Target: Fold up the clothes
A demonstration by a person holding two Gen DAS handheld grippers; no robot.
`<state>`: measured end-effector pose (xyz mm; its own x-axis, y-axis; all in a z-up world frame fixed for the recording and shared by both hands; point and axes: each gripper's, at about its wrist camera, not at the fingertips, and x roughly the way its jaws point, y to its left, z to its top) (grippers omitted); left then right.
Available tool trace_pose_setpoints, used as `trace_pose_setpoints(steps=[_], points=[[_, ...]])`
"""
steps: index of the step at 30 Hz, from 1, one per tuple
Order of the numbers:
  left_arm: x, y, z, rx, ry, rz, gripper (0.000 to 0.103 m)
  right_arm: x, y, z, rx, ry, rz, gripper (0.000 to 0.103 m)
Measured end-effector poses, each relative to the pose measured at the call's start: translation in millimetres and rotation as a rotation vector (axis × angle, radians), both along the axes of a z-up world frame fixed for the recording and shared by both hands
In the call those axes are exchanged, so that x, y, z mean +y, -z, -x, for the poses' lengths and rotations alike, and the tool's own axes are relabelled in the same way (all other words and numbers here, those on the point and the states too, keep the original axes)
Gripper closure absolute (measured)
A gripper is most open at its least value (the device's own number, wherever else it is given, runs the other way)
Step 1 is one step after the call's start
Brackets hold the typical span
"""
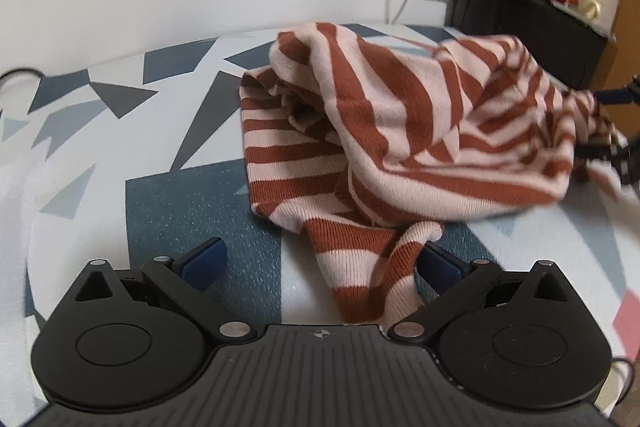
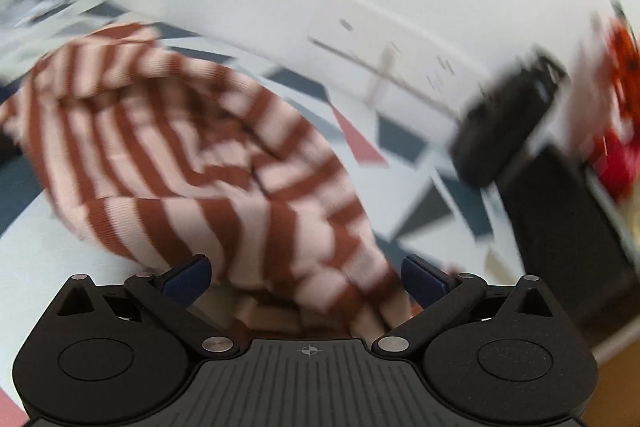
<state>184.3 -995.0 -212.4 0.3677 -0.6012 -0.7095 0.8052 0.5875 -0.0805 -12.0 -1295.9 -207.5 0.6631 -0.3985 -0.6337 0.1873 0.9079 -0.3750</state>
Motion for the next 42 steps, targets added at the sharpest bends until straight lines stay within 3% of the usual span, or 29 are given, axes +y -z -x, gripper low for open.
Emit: trace_pose_setpoints(steps=[3,5,7,8,10,11,12,15,21,25,31,42], points=[[-3.0,0.4,-1.7,-0.003,-0.008,0.007,0.0,16.6,8.2,-9.2,0.034,-0.09,0.109,0.008],[-7.1,1.2,2.1,-0.024,-0.003,-0.005,0.003,22.6,11.7,-14.7,0.043,-0.14,0.133,0.015],[-4.6,-1.2,4.6,-0.029,0.004,0.011,0.012,27.6,12.4,-19.4,0.053,-0.192,0.135,0.038],[-3.4,-2.4,5.9,-0.032,0.007,0.018,0.02,29.8,12.1,-21.4,0.059,-0.216,0.133,0.044],[-0.9,-4.8,8.4,-0.037,0.014,0.034,0.036,30.5,7.8,-23.8,0.05,-0.239,0.118,0.08],[0.3,-6.0,9.6,-0.04,0.017,0.042,0.048,25.0,-2.0,-21.9,0.003,-0.221,0.091,0.087],[1.5,-7.2,10.9,-0.043,0.02,0.05,0.058,19.5,-11.7,-19.9,-0.045,-0.202,0.064,0.088],[5.2,-10.8,14.6,-0.051,0.03,0.073,0.073,3.1,-40.9,-14.1,-0.189,-0.148,-0.017,0.089],[19.8,-26.7,13.8,-0.076,-0.008,0.14,0.084,-31.0,-89.5,0.3,-0.451,-0.006,-0.097,0.089],[36.1,-42.2,10.8,-0.112,-0.059,0.181,0.085,-64.7,-102.9,6.7,-0.525,0.071,-0.147,0.089],[75.0,-57.0,3.2,-0.135,-0.169,0.227,0.085,-81.7,-108.9,17.5,-0.555,0.112,-0.182,0.089],[161.2,-50.2,-14.8,-0.139,-0.421,0.196,0.086,-78.3,-54.5,10.8,-0.38,0.102,-0.238,0.089]])
